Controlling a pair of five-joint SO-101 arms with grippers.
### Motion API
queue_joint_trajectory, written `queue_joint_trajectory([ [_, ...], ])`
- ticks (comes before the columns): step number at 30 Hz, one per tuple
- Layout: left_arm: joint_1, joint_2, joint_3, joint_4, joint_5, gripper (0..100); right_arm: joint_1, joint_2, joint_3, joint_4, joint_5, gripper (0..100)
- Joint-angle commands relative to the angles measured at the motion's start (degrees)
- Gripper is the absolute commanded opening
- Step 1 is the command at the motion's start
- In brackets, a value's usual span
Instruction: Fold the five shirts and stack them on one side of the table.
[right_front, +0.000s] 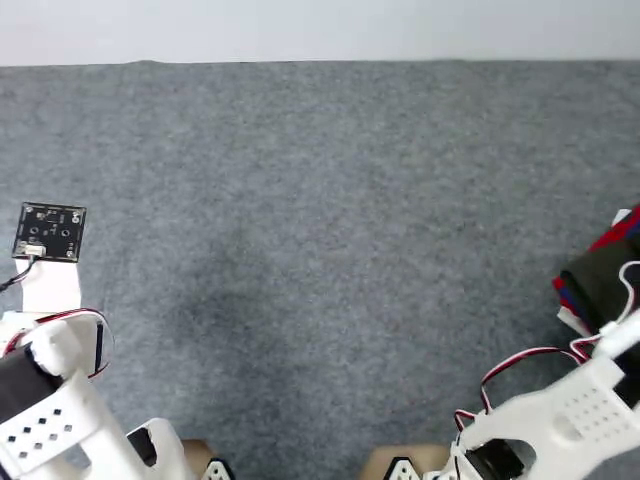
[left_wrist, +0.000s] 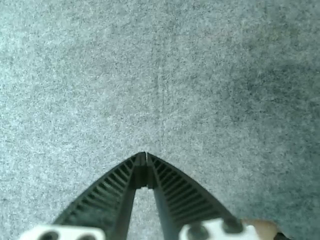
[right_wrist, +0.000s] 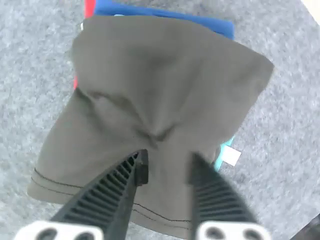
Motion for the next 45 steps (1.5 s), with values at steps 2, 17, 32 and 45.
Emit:
queue_joint_trajectory([
  [2,-0.1,-0.7,-0.2,0.1,-0.3,1,1.0,2.1,-2.9,0.8,2.5,0.6],
  [17,-0.1,-0.4,-0.2,0.1,-0.3,1,8.2,21.8,-4.7,-17.4,5.3,0.9],
  [32,-0.1,-0.6,-0.2,-0.1,-0.2,1,-6.4,20.3,-30.5,-3.3,5.2,0.9],
  [45,-0.1,-0.7,-0.2,-0.1,-0.2,1,-1.9,43.1,-34.6,-28.2,5.4,0.9],
])
